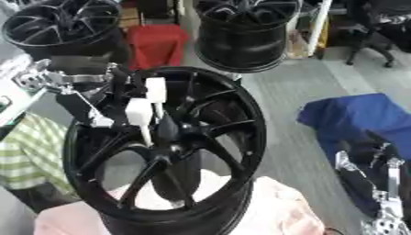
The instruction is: Pull the pin out of the wheel hub.
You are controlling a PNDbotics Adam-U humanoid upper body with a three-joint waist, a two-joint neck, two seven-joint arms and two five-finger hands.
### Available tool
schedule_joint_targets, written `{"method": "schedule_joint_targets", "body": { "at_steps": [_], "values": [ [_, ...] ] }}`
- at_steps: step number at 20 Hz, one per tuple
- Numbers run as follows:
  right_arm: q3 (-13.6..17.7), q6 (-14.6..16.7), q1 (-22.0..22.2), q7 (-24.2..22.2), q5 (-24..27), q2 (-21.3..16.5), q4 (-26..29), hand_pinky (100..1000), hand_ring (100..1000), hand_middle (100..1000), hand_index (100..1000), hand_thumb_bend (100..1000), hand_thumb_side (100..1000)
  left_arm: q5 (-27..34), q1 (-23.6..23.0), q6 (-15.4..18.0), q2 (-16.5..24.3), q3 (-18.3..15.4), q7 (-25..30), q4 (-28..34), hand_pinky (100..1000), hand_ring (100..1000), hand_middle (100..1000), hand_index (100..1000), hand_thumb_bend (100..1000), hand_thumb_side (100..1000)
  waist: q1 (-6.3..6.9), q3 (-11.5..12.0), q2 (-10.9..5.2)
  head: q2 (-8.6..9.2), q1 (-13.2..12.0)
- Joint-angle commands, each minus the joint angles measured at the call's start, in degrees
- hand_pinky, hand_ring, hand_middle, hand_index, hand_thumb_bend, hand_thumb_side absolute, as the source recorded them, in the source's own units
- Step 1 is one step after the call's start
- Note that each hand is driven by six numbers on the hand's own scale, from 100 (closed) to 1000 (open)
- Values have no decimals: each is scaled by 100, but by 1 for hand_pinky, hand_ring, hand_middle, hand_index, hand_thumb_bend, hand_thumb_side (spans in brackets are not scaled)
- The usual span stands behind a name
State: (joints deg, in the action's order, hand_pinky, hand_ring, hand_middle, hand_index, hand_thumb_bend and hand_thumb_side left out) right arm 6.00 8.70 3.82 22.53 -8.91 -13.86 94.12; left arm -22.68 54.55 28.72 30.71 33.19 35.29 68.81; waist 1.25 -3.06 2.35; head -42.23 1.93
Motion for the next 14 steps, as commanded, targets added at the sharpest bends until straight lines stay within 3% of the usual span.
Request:
{"method": "schedule_joint_targets", "body": {
  "at_steps": [1, 14],
  "values": [
    [16, 19, -48, -26, -31, -123, 61, 562, 532, 617, 809, 262, 209, -70, 100, 1740, 31, -83, 1668, -35, 532, 513, 741, 902, 332, 422, -17, -5, -60, 32, -15],
    [8, 24, -62, -35, -27, -119, 54, 562, 531, 616, 809, 263, 209, -350, 58, 2013, -93, 26, 1668, -244, 494, 484, 695, 894, 326, 410, -16, -15, -50, 31, -27]
  ]
}}
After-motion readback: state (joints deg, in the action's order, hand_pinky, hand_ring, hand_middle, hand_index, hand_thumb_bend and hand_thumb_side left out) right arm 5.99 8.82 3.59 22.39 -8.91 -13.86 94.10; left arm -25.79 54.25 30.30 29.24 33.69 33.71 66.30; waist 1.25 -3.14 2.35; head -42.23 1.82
